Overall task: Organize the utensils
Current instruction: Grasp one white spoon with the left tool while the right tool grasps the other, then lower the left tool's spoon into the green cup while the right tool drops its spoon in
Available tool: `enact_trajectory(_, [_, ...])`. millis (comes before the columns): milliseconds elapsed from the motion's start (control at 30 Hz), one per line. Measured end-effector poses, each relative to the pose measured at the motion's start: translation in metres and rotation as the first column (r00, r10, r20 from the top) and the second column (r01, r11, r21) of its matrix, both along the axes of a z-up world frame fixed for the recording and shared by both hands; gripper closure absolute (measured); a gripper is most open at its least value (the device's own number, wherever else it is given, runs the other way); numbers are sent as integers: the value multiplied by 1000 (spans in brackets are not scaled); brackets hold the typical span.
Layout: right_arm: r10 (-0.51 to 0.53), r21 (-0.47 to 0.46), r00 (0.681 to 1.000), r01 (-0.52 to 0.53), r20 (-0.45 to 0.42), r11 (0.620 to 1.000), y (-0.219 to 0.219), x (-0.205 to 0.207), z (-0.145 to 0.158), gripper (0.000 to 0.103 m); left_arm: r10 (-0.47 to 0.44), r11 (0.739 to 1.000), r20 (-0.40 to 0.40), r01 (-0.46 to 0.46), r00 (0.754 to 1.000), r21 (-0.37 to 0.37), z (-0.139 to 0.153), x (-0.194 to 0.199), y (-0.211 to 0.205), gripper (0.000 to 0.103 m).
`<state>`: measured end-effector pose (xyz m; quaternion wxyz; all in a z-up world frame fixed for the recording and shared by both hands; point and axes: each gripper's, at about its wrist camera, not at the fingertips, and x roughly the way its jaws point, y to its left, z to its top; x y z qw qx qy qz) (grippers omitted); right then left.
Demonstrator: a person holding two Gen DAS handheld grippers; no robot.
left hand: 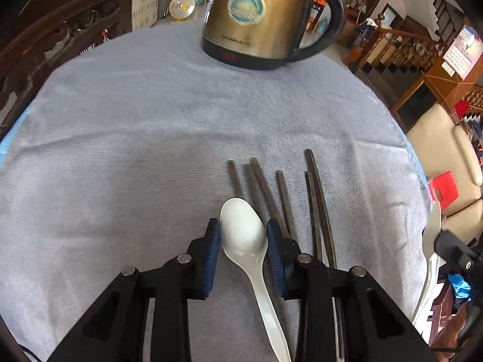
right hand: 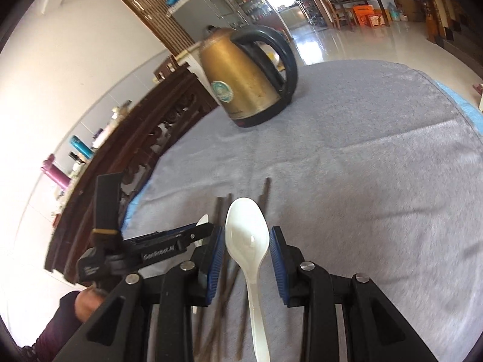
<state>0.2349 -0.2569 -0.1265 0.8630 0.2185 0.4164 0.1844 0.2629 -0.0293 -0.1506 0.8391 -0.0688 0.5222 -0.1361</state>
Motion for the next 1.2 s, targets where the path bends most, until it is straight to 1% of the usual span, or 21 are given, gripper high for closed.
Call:
enact_trajectory(133, [9, 69, 998, -13, 64, 998, 7, -32, 11, 70, 13, 999, 53, -11, 999, -32, 24, -19, 18, 71])
enact_trajectory(267, [5, 144, 989, -26, 147, 989, 15, -63, 27, 70, 30, 998, 159, -20, 987, -66, 64, -56, 29, 71])
enact_trajectory(367, [-12, 201, 977, -32, 214, 979, 20, -89, 39, 70, 60, 994, 252, -34, 966, -106, 99, -93, 36, 70])
enact_trajectory(400, [-19, 222, 972, -34, 234, 974, 21, -98, 42, 70, 71, 993, 291, -41, 954, -110, 111, -108, 37, 70])
enact_trajectory(467, [-38, 248, 960, -34, 279, 968, 25, -115, 49, 70, 95, 991, 353, -53, 931, -126, 127, -133, 36, 70])
enact_trajectory(533, [-59, 278, 950, -30, 306, 960, 30, -126, 52, 70, 119, 986, 387, -64, 914, -152, 135, -154, 35, 70])
enact_trajectory(567, [-71, 292, 945, -26, 319, 956, 32, -132, 53, 70, 137, 984, 411, -75, 901, -163, 138, -167, 32, 70])
enact_trajectory(667, [-93, 293, 931, -15, 352, 956, 39, -146, 57, 70, 161, 982, 458, -97, 874, -161, 136, -190, 24, 70])
enact_trajectory(700, [-94, 285, 927, -15, 363, 958, 42, -150, 58, 70, 167, 982, 462, -103, 871, -160, 133, -197, 20, 70])
enact_trajectory(800, [-106, 267, 918, 1, 383, 964, 43, -162, 56, 70, 181, 980, 460, -121, 869, -157, 118, -206, 11, 70])
enact_trajectory(867, [-109, 273, 924, 5, 367, 962, 42, -161, 49, 70, 187, 981, 471, -138, 862, -137, 107, -211, 6, 70])
enact_trajectory(967, [-100, 262, 932, 6, 348, 965, 42, -165, 39, 70, 176, 984, 469, -141, 865, -110, 95, -220, 4, 70])
enact_trajectory(1033, [-88, 259, 935, -4, 343, 966, 42, -171, 35, 70, 163, 986, 475, -134, 865, -94, 91, -227, 3, 70])
enact_trajectory(1133, [-64, 236, 937, -20, 342, 972, 44, -181, 30, 69, 138, 990, 496, -120, 858, -68, 88, -237, 1, 70])
enact_trajectory(1200, [-47, 218, 941, -30, 336, 976, 45, -189, 27, 69, 126, 992, 497, -113, 858, -56, 86, -241, 0, 70])
